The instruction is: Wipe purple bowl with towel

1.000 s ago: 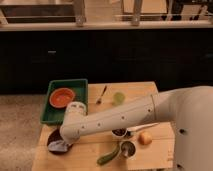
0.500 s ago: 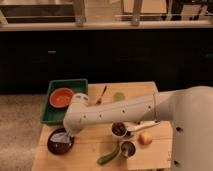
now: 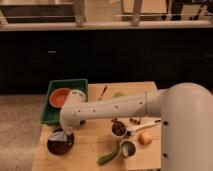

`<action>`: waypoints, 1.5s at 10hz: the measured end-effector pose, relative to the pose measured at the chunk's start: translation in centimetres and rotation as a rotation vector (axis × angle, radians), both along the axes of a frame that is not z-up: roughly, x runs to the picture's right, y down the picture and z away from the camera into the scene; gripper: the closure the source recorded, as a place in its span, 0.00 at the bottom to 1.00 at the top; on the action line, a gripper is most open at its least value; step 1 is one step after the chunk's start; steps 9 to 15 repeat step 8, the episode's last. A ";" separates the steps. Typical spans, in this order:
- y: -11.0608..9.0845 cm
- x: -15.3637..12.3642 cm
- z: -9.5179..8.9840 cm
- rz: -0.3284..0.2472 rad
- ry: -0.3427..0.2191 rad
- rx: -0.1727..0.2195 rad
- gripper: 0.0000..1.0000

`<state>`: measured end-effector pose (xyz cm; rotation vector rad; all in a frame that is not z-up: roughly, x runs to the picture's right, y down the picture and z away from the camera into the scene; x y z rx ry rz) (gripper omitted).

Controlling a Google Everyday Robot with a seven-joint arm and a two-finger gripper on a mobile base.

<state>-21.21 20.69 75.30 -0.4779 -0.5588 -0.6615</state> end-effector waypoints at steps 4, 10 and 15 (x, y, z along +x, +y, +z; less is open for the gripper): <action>0.7 -2.2 0.2 -0.057 -0.030 -0.019 0.99; 1.7 -2.3 -0.4 -0.074 -0.038 -0.022 0.99; 1.7 -2.3 -0.4 -0.074 -0.038 -0.022 0.99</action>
